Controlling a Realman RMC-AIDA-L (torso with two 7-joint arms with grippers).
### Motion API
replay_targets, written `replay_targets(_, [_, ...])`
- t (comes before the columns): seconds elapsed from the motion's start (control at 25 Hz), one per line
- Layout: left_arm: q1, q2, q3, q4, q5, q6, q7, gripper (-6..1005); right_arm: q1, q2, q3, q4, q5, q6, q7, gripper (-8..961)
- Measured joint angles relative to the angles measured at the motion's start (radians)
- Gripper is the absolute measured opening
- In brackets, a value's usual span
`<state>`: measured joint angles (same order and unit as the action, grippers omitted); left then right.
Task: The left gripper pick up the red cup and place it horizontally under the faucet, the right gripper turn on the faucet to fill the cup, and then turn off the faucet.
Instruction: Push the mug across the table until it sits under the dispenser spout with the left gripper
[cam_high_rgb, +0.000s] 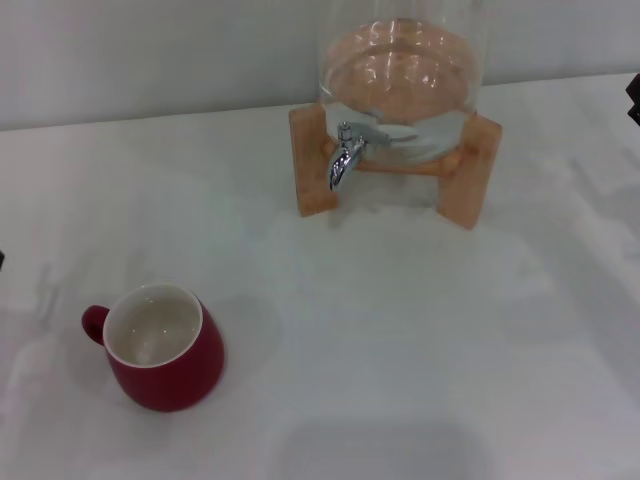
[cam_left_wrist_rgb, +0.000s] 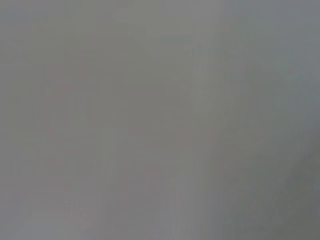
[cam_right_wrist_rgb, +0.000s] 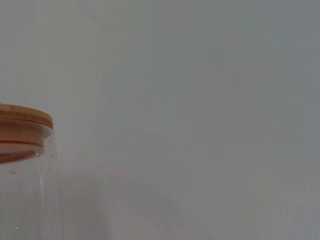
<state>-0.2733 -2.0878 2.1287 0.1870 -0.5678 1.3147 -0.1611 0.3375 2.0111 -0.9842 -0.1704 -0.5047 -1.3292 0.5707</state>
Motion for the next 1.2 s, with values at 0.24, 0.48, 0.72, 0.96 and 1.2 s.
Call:
replay_targets(0.24, [0.005,0.001,0.021,-0.001,0.003,0.001,0.011,611,-0.001,0.000,-0.003,0.002,0.000,-0.001,-0.001,873])
replay_targets(0.48, [0.003,0.003,0.027,-0.007,0.041,0.002,0.072,610,-0.002,0.000,-0.004,0.002,0.000,0.000,-0.003,873])
replay_targets(0.72, [0.001,0.003,0.027,-0.008,0.075,-0.003,0.109,610,-0.002,0.000,-0.004,0.002,0.000,0.002,-0.004,873])
replay_targets(0.96, [0.016,0.003,0.028,-0.007,0.077,-0.001,0.120,610,-0.003,0.000,-0.005,0.013,0.000,0.000,-0.005,872])
replay_targets(1.2, [0.039,0.001,0.031,-0.006,0.090,0.001,0.129,610,-0.008,0.000,-0.020,0.016,0.000,0.000,-0.006,872])
